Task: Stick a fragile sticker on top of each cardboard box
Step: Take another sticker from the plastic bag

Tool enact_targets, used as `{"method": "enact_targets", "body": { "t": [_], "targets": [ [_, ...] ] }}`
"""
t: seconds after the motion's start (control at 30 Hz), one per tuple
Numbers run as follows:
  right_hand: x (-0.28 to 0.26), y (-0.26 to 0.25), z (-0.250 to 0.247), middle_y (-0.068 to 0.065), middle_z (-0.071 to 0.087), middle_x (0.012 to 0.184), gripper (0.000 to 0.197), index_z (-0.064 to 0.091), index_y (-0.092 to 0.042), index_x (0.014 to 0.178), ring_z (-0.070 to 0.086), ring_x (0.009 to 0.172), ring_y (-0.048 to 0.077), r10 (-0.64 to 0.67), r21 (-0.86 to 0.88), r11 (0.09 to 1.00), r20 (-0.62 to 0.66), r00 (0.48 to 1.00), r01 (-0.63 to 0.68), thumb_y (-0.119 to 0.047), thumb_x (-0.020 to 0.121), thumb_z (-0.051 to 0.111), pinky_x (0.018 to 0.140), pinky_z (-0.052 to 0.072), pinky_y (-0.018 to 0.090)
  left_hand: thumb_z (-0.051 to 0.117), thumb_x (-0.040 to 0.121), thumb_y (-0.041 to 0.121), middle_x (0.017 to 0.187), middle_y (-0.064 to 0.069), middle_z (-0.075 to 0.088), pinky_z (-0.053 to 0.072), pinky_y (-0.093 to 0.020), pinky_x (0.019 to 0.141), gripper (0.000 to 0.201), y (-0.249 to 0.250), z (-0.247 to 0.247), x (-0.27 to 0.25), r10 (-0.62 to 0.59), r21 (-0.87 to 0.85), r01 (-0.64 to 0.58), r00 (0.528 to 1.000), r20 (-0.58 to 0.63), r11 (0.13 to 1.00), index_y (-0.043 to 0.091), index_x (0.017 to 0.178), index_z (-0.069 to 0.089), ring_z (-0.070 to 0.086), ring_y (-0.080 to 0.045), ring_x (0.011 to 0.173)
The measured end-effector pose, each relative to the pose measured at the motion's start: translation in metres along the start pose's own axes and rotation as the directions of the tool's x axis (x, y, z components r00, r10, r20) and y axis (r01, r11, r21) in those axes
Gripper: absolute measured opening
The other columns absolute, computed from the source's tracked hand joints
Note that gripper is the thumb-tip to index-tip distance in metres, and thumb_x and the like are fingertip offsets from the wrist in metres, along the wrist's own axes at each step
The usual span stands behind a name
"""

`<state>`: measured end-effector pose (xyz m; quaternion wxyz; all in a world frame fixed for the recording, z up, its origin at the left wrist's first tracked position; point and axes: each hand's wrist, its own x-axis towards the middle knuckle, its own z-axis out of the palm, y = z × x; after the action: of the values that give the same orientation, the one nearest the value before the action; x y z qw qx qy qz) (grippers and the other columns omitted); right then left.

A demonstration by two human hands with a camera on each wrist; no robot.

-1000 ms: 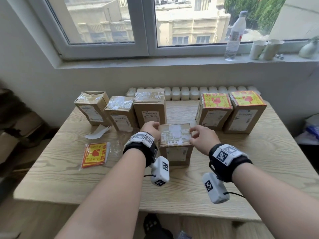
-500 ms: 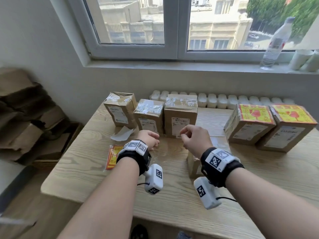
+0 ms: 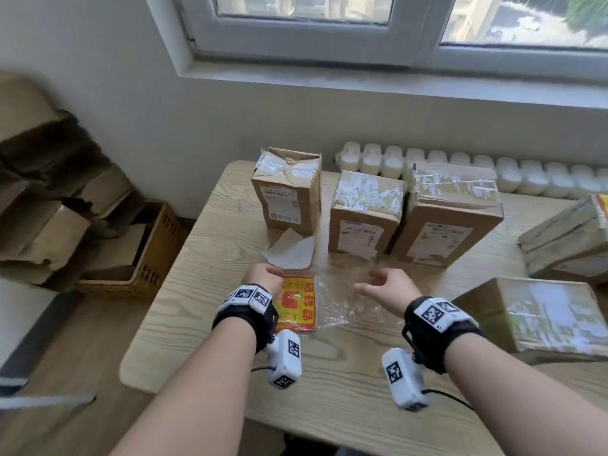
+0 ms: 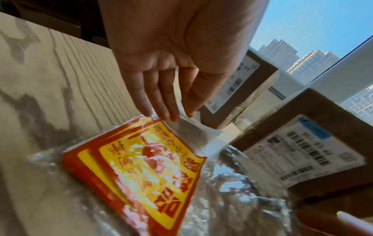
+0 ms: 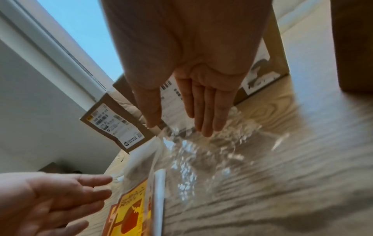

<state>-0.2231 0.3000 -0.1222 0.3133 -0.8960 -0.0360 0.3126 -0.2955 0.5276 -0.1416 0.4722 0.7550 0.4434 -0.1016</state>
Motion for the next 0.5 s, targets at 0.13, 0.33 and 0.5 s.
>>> {"method": "enact_targets", "body": {
  "t": [0.13,0.33,0.5],
  "targets": [
    [0.016,-0.003,0.029,0.01,0.067,0.119,0.03,0.064,-0.016,0.115,0.063,0.107,0.027,0.117,0.233,0.967,-0.055,0.992,-0.101,-0.014,0.085,0.059,0.088,0.046,0.029,0.06,0.084,0.018,0.132,-0.017,0.054,0.044,-0.037,0.096,0.052,-0.02,-0.003,0.016,-0.073,0.128,0.09,0.989,-0.129,0.988,0.011,0.134,0.048,0.053,-0.035,0.119],
    [0.02,-0.007,0.04,0.024,0.062,0.095,0.018,0.051,0.003,0.086,0.067,0.067,0.035,0.352,0.541,0.751,0.158,0.922,-0.38,0.004,0.098,0.037,0.041,0.055,0.028,0.076,0.067,0.015,0.124,-0.017,0.058,0.051,-0.036,0.09,0.07,-0.017,0.001,0.025,-0.172,0.101,0.168,0.985,0.028,0.981,0.004,0.129,0.044,0.062,-0.034,0.108],
    [0.005,-0.007,0.048,0.006,0.063,0.048,0.015,0.055,0.004,0.099,0.052,0.03,0.008,0.312,0.537,0.724,0.303,0.9,-0.432,0.001,0.087,0.064,0.032,0.042,0.015,0.084,0.067,0.026,0.093,-0.008,0.068,0.053,-0.03,0.076,0.042,-0.016,0.013,0.015,-0.195,0.21,0.141,0.944,0.265,0.968,0.007,0.097,0.062,0.067,-0.025,0.089]
  ]
}}
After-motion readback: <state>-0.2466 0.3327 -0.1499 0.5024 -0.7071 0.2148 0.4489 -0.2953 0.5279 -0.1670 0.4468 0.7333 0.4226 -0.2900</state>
